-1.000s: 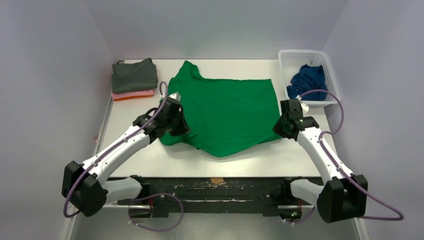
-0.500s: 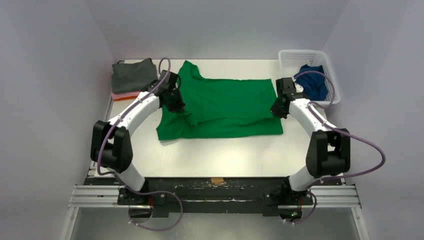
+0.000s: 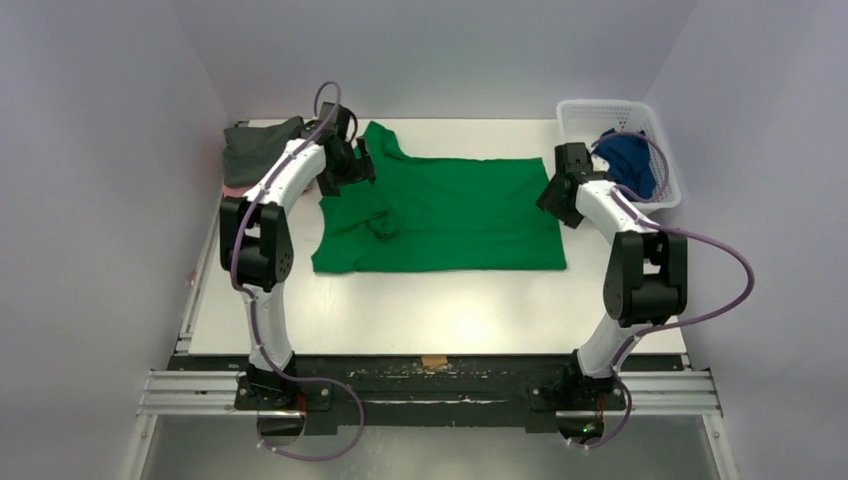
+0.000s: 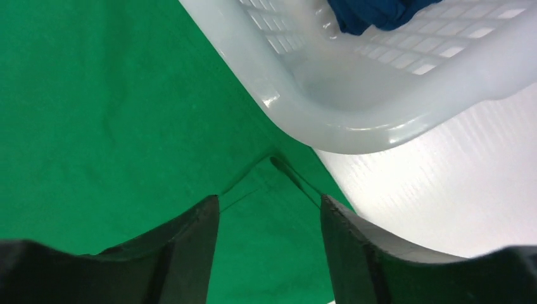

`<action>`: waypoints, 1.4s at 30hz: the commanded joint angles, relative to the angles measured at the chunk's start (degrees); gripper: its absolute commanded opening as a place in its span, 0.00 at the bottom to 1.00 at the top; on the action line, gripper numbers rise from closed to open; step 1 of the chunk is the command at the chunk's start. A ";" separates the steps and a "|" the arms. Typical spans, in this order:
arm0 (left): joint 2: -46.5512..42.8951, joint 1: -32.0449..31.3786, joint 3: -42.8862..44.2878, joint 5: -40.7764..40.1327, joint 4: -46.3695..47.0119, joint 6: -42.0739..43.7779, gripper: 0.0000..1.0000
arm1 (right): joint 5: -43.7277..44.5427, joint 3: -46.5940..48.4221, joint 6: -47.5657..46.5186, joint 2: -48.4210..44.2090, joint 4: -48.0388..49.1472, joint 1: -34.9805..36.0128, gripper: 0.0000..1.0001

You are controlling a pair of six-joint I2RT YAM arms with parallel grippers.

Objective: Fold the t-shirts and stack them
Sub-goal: Fold the flattened tshirt in 1/3 of the way

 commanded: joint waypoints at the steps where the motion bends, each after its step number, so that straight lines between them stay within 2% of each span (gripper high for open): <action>1: -5.35 0.68 2.81 -0.72 -3.37 2.18 0.92 | 4.28 0.39 0.12 -6.90 1.33 -0.08 0.62; 3: -10.90 0.27 -5.81 3.71 2.52 1.88 1.00 | 3.45 -3.42 -0.32 -9.77 1.96 0.36 0.78; 5: -16.08 -0.53 -15.15 7.65 8.85 1.33 1.00 | 1.50 -7.88 -1.21 -13.00 4.47 1.58 0.87; 8: -20.21 -2.73 -24.12 14.90 16.52 1.87 1.00 | -2.44 -13.92 -3.51 -16.68 9.42 5.69 0.88; 10: -19.83 -4.70 -25.09 16.00 17.14 2.31 1.00 | -6.29 -15.86 -5.14 -17.11 12.28 8.29 0.88; 13: -16.79 -7.58 -23.13 13.46 13.47 2.50 1.00 | -10.32 -17.16 -5.73 -16.47 14.78 9.97 0.88; 18: -9.73 -8.30 -22.39 12.43 12.06 0.23 1.00 | -9.11 -18.01 -5.89 -16.03 14.81 9.94 0.88; 24: -6.20 -8.45 -20.50 14.56 15.80 -1.88 1.00 | -8.88 -18.53 -6.25 -15.51 15.78 9.98 0.88; 28: -2.45 -8.41 -13.46 18.51 20.16 -3.82 1.00 | -7.77 -18.51 -6.24 -15.03 15.64 9.98 0.87; 31: 3.41 -8.26 -5.48 16.75 21.10 -4.72 1.00 | -7.73 -18.18 -6.08 -14.63 15.21 9.92 0.86; 35: 13.71 -6.32 11.58 10.62 11.02 -5.11 1.00 | -6.93 -17.96 -6.12 -15.28 14.41 9.98 0.86; 37: 14.86 -5.46 15.74 9.98 8.33 -4.14 1.00 | -7.01 -18.17 -6.27 -15.85 14.68 9.93 0.86; 39: 11.94 -5.19 13.91 9.45 8.94 -2.02 1.00 | -6.99 -18.30 -6.46 -16.17 14.73 9.98 0.86; 42: 4.22 -5.01 5.81 6.19 12.66 3.15 1.00 | -6.71 -18.22 -6.80 -16.08 14.62 9.94 0.86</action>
